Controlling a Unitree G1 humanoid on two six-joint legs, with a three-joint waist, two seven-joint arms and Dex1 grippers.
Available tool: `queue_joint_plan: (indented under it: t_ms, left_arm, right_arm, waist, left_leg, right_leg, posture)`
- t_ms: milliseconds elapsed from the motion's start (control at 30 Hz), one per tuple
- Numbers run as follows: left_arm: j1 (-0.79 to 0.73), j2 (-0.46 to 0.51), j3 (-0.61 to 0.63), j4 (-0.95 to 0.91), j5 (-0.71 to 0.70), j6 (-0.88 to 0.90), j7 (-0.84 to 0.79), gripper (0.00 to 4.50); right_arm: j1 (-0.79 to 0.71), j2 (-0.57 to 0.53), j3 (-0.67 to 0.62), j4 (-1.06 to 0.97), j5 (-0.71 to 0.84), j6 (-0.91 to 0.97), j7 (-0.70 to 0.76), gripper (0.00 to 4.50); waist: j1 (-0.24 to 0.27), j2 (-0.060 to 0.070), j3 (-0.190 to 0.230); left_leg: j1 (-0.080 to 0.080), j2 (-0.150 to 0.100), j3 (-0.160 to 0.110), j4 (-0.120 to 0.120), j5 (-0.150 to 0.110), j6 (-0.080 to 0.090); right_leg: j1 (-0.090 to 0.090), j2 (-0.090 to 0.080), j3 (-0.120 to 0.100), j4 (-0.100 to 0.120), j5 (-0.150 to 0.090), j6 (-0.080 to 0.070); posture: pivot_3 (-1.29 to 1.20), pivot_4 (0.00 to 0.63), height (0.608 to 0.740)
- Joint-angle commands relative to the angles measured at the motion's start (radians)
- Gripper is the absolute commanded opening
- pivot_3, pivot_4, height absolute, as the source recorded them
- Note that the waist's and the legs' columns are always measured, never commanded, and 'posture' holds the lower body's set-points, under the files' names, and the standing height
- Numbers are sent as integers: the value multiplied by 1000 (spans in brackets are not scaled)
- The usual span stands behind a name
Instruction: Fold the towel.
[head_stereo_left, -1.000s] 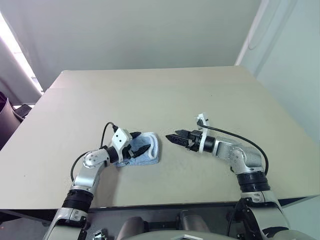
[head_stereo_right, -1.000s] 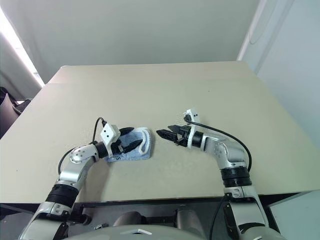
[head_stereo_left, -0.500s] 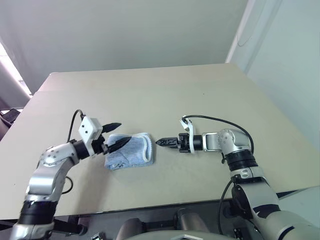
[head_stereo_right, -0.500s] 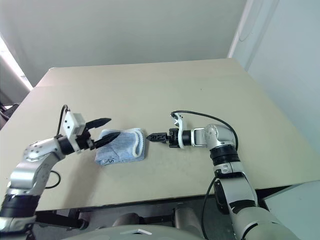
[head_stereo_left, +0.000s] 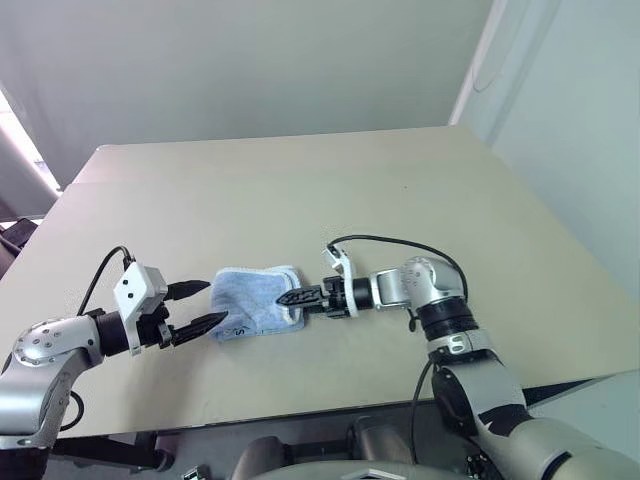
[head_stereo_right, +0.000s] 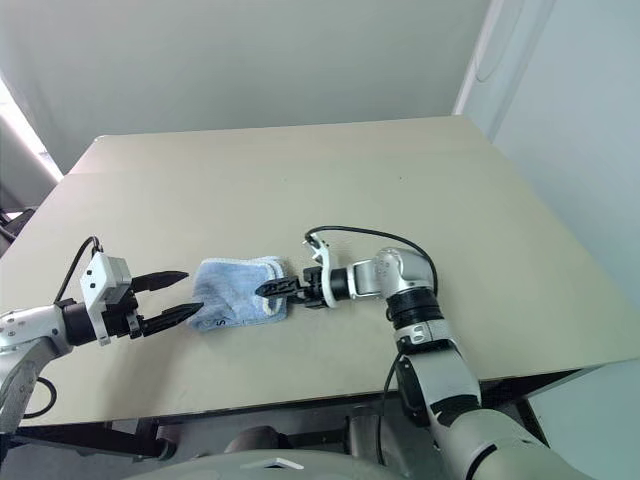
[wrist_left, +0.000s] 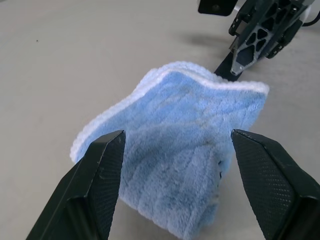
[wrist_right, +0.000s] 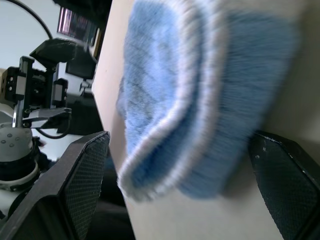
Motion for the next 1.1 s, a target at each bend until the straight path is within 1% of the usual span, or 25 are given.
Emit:
queue_joint_plan:
  t_ms: [33,133,267,400,500,600,700,800,833,867,1033,1100]
  left_arm:
    - [-23,-13,26,-29,-29,9,18,3555]
    - [-62,-33,1,-10,-20,9,27,3555]
    - [-85,-62,-20,-12,-11,13,40,3555]
    - [-83,-76,-12,-9,-14,20,52,3555]
    - [-86,-74,20,3,-38,34,57,3608]
    - [-90,-70,46,31,-46,41,63,3608]
    - [-88,-70,73,60,-53,46,75,3608]
    - [-53,-71,103,88,-46,38,83,3608]
    - [-40,-73,112,96,-43,32,83,3608]
    - [-23,-74,122,104,-43,29,84,3608]
    - [28,-96,177,111,-72,32,107,3608]
    - [46,-100,192,107,-71,33,117,3608]
  right_arm:
    - [-38,35,44,47,-35,-21,-20,4500]
    - [-67,61,38,94,-42,-28,-21,4500]
    - [-93,112,-10,144,-27,-38,-28,4500]
    - [-81,139,-11,123,-10,-17,-6,4500]
    - [-72,143,-38,100,8,9,-10,3876]
    - [-77,136,-70,85,31,39,-14,2826]
    - [-99,134,-123,106,48,47,-23,1623]
    - [-123,144,-170,122,58,38,-37,548]
    - [-131,148,-181,123,62,34,-40,117]
    - [-142,156,-198,122,72,29,-41,53]
    - [-225,199,-269,134,101,-58,-49,53]
    - [-269,205,-284,182,101,-115,-48,53]
  waist:
    - [-1,0,0]
    - [-6,-1,-1]
    - [-27,-1,-1]
    - [-41,-1,0]
    - [-41,-1,0]
    - [-40,0,0]
    - [-39,-1,0]
    - [-43,0,0]
    - [-43,0,0]
    - [-44,0,0]
    - [-41,0,0]
    - [-41,0,0]
  left_leg:
    - [0,0,0,0,0,0]
    - [1,0,0,0,0,0]
    - [3,0,0,0,0,0]
    - [2,1,-1,-1,0,0]
    - [-2,0,-2,-1,0,0]
    - [-6,-1,-2,0,0,0]
    - [-7,-1,-2,0,0,0]
    - [-7,-1,-2,0,0,0]
    - [-7,-1,-2,0,0,0]
    - [-7,-1,-2,-1,0,0]
    - [-7,-1,-2,-1,0,0]
    - [-7,-1,-2,-1,0,0]
  right_leg:
    - [0,0,0,0,0,0]
    - [0,0,0,0,1,-2]
    - [1,1,0,2,2,-2]
    - [0,2,1,3,2,-2]
    - [-3,1,1,3,2,-2]
    - [-7,-1,0,3,2,-1]
    - [-7,-2,0,2,2,-1]
    - [-7,-2,0,2,2,-1]
    - [-7,-2,0,2,2,-1]
    - [-7,-2,0,2,2,-1]
    - [-9,-2,0,4,2,-2]
    - [-9,-3,0,4,2,-2]
  posture:
    - [0,0,740]
    - [0,0,740]
    - [0,0,740]
    - [0,0,740]
    - [0,0,740]
    - [0,0,740]
    - [0,0,740]
    - [0,0,740]
    - [0,0,740]
    - [0,0,740]
    - [0,0,740]
    - [0,0,740]
